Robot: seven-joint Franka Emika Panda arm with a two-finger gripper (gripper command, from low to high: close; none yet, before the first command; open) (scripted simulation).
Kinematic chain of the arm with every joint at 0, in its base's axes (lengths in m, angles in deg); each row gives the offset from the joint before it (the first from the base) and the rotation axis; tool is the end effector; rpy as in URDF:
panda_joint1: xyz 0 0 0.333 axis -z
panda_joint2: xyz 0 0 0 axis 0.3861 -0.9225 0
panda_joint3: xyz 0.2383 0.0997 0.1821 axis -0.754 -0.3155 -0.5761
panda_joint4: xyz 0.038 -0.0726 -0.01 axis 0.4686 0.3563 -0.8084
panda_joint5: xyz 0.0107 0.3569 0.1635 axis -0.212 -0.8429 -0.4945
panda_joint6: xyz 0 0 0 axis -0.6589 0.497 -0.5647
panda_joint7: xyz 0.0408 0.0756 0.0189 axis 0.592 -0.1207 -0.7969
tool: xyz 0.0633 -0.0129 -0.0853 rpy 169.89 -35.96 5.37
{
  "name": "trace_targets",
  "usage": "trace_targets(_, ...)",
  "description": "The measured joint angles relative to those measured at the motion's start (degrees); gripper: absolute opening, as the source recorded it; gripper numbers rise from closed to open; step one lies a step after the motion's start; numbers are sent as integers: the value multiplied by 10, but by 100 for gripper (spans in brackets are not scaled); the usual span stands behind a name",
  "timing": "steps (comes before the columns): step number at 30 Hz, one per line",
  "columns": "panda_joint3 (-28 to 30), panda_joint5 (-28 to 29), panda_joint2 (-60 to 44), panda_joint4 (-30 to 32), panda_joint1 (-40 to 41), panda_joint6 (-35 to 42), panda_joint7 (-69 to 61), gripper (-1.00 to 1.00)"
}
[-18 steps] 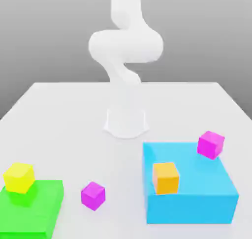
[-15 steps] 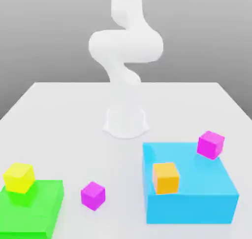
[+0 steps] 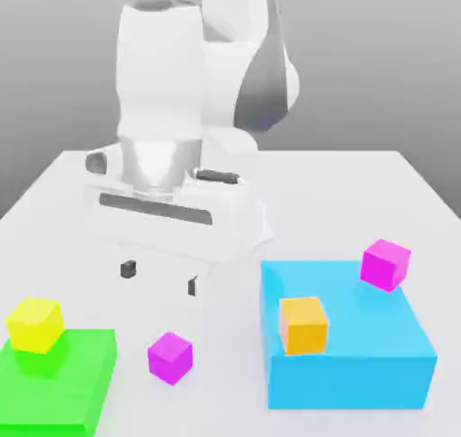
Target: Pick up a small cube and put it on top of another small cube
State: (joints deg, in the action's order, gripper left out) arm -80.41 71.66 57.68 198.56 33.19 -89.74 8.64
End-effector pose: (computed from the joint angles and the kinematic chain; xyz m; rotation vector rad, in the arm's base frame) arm 0.4168 -0.0847 0.2615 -2.4442 1.8837 -0.1720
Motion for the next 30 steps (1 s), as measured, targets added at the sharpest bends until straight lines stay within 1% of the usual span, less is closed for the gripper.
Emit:
trace_targets(4,5,-10,-83,32,9,-54,21,0)
trace_targets(9,-3,-21,-187,19,15,-135,17,0)
trace_targets(10,-4,-22,-206,15,16,-150,17,-100)
trace_targets(16,-5,-21,-215,13,17,-158,18,-100)
trace_targets(18,-4,-19,-196,17,16,-143,19,-100)
trace_targets(24,-5,-10,-82,33,9,-45,32,-100)
trace_targets(30,-48,-20,11,-20,-80,100,105,-100)
